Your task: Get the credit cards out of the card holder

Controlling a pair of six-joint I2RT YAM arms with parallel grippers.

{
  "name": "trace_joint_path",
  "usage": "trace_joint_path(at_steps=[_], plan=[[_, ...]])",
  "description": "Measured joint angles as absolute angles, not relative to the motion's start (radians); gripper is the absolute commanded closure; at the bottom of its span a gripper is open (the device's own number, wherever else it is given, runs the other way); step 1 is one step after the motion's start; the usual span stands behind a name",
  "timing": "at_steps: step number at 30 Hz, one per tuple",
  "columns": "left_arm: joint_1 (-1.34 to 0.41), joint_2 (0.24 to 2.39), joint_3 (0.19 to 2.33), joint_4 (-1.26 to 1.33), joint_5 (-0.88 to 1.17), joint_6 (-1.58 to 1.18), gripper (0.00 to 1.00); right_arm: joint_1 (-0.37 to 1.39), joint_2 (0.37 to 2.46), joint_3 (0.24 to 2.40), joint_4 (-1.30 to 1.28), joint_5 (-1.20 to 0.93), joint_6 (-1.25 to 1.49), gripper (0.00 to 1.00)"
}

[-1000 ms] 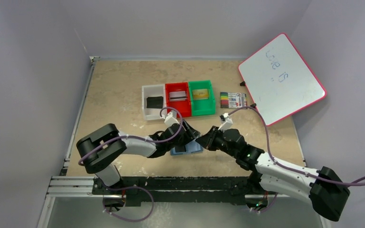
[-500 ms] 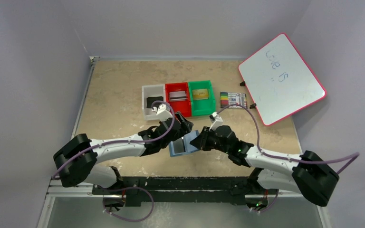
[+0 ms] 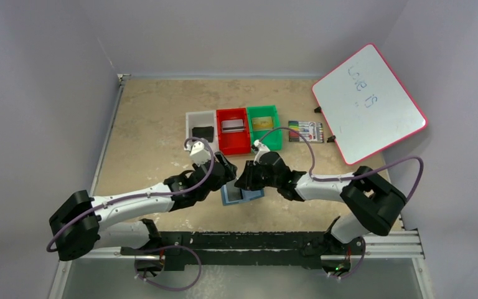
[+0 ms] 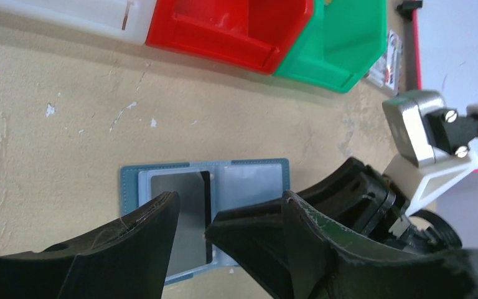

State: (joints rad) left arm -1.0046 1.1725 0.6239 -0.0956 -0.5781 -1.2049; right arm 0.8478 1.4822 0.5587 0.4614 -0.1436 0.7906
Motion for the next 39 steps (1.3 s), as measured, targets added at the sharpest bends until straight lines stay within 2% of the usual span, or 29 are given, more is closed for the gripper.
trace_joint_path(at_steps=[11, 16, 27, 36, 39], plan=[[-1.005, 1.281, 0.607, -0.083, -0.467, -1.181, 0.41, 0.805, 1.557, 0.569, 0.447, -0.153, 0.786, 0.72], [-1.005, 1.314, 0.599, -0.065, -0.445, -1.18, 0.44, 0.78, 1.575, 0.551, 0.48, -0.201, 0.788, 0.76], [-1.005, 1.375, 0.543, -0.001, -0.393, -1.179, 0.51, 0.73, 1.642, 0.458, 0.719, -0.309, 0.882, 0.77], [-1.003, 1.396, 0.538, 0.015, -0.4, -1.161, 0.78, 0.711, 1.684, 0.388, 0.899, -0.337, 0.973, 0.79], [-1.003, 1.398, 0.532, 0.018, -0.403, -1.155, 0.87, 0.71, 1.69, 0.381, 0.92, -0.34, 0.988, 0.84]])
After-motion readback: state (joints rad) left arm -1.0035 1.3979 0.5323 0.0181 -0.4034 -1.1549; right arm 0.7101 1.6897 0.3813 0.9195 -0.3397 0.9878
